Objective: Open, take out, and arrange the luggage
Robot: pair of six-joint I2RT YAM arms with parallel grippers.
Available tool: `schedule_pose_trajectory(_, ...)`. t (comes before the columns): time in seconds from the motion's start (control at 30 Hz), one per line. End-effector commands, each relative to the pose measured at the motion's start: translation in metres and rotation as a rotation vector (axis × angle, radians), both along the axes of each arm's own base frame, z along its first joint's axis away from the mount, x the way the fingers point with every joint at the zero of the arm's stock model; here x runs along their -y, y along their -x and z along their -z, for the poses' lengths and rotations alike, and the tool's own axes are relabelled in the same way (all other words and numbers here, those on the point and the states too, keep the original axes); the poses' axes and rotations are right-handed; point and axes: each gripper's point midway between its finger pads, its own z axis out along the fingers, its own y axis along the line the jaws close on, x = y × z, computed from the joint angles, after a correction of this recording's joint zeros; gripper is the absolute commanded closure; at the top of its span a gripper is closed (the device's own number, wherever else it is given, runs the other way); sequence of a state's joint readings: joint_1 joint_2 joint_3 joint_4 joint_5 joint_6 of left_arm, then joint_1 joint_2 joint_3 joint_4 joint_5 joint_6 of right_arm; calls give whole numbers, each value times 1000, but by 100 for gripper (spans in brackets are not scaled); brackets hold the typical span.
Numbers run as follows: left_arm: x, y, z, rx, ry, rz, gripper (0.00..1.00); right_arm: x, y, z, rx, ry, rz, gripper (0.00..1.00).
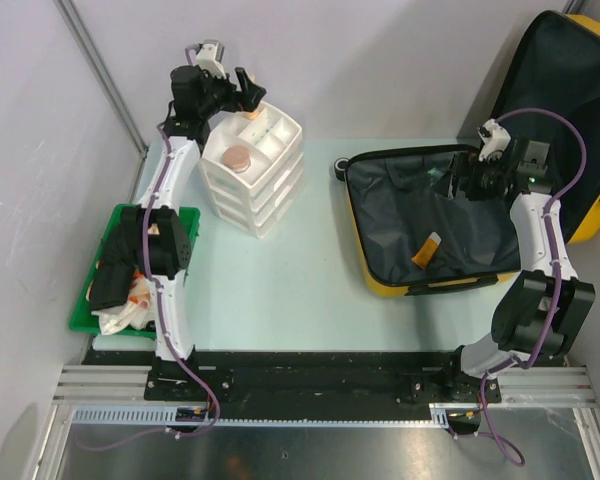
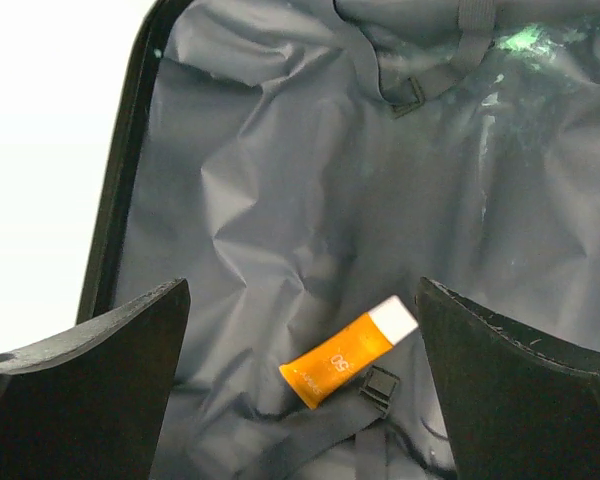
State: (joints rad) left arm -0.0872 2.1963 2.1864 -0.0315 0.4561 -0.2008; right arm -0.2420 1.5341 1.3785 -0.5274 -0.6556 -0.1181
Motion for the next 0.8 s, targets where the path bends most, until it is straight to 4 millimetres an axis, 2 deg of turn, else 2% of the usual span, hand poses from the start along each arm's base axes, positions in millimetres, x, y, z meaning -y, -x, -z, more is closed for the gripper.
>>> schedule_pose_trajectory(0.0,-25,38,-92,163,7,-37,0,2,24,-14,69,131,-133,0)
schedule_pose_trajectory(0.07,-38,45,-96,155,21,-64,0,-3,36,-8,66,168,-212,0)
schedule_pose_trajectory(0.1,-51,55,-113,180,21,-80,0,-8,51,-1,33,186,-273,0)
schedule_pose_trajectory(0.13,-53,60,-112,176,17,-76,0,-8,59,2,76,275,-368,0)
schedule_pose_trajectory(0.17,-51,67,-115,183,12,-64,0,-11,77,12,35,308,-442,0)
schedule_pose_trajectory(0.2,-72,76,-129,215,-13,-94,0,-13,85,19,27,364,-504,0)
schedule_pose_trajectory(0.27,-75,86,-125,217,-40,-88,0,-15,100,31,33,453,-652,0)
schedule_pose_trajectory(0.3,-76,97,-136,246,-58,-95,0,-18,104,36,36,472,-702,0)
schedule_pose_trajectory(0.33,-76,100,-125,220,-61,-95,0,-22,105,41,86,531,-807,0)
schedule_pose_trajectory(0.4,-72,114,-127,220,-61,-69,0,-22,107,51,104,597,-898,1)
schedule_pose_trajectory(0.43,-69,117,-115,192,-57,-59,0,-28,108,61,107,616,-958,1)
schedule_pose_trajectory(0.5,-65,129,-115,179,-38,-32,0,-28,102,71,165,700,-1068,2)
schedule_pose_trajectory(0.53,-62,131,-106,156,-30,-21,0,-34,102,79,174,715,-1123,2)
schedule_pose_trajectory(0.57,-62,134,-105,151,-28,-14,0,-36,99,89,198,745,-1200,2)
schedule_pose_trajectory(0.67,-52,150,-102,142,-23,48,0,-39,94,118,190,801,-1323,5)
schedule_pose_trajectory(0.7,-51,153,-95,127,-25,55,0,-35,91,125,180,828,-1344,5)
schedule_pose_trajectory(0.77,-50,162,-97,134,-27,63,0,-32,85,144,159,841,-1387,6)
